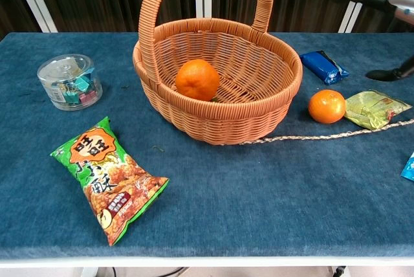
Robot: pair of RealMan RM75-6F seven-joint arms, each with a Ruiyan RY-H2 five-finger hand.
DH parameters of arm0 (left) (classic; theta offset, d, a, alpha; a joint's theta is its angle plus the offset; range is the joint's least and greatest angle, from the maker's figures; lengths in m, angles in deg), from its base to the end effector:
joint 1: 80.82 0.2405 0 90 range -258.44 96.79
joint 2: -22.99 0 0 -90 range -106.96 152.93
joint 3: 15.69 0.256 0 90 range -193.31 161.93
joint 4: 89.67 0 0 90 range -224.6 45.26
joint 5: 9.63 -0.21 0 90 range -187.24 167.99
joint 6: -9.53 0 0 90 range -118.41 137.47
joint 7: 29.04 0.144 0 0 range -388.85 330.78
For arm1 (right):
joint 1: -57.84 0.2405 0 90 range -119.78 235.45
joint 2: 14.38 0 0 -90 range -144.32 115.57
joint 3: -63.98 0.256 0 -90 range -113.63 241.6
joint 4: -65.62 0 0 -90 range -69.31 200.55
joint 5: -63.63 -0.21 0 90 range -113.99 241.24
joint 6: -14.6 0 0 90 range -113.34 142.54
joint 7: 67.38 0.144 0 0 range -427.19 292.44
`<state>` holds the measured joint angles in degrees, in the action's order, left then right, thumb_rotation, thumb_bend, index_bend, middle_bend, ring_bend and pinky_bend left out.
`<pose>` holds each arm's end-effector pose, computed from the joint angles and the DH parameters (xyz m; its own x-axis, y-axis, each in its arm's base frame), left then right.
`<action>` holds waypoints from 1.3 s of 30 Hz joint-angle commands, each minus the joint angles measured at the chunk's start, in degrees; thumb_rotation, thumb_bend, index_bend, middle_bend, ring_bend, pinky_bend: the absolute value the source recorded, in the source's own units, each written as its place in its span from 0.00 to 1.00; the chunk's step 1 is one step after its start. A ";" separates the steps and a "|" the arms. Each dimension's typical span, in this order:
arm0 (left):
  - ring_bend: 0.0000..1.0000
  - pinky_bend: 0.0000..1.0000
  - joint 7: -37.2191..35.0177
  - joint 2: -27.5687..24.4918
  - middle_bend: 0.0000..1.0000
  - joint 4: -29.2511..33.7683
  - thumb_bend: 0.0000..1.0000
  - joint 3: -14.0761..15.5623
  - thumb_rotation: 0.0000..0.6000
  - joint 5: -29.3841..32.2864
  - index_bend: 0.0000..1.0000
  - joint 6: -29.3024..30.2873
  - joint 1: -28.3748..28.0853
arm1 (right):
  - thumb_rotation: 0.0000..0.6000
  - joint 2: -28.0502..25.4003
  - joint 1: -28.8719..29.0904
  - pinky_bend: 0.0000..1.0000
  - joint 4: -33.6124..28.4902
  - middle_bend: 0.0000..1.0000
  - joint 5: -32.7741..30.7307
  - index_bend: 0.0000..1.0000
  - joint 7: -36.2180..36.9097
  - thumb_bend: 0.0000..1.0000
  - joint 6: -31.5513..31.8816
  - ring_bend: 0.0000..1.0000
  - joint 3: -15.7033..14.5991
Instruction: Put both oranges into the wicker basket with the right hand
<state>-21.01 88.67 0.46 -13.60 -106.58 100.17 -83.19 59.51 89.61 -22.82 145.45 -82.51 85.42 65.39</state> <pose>-0.2990 0.1477 0.1441 0.5310 -0.0137 0.8472 0.8355 -0.1579 -0.5262 -0.2162 -0.2996 0.0755 0.5830 -0.0255 0.8120 -0.7518 -0.3960 0.5273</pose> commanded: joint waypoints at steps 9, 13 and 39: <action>0.00 0.12 -0.71 -0.16 0.03 -0.25 0.13 -0.14 1.00 0.35 0.10 -0.25 -0.18 | 1.00 5.20 1.19 0.07 8.24 0.04 -7.58 0.00 10.18 0.23 -13.78 0.00 1.11; 0.00 0.12 -1.21 -0.37 0.03 -0.30 0.13 -0.10 1.00 0.34 0.10 -0.32 -0.26 | 1.00 7.24 2.15 0.07 10.02 0.06 -9.37 0.02 8.91 0.24 -16.44 0.00 1.82; 0.00 0.12 -2.10 -0.73 0.03 -0.49 0.13 0.16 1.00 0.01 0.10 -0.27 -0.32 | 1.00 13.85 3.67 0.52 11.67 0.26 -13.60 0.39 -2.14 0.37 -17.84 0.26 3.41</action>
<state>-23.12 87.95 -0.04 -13.45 -106.56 99.91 -83.50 73.15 93.42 -10.60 132.49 -83.36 66.95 68.69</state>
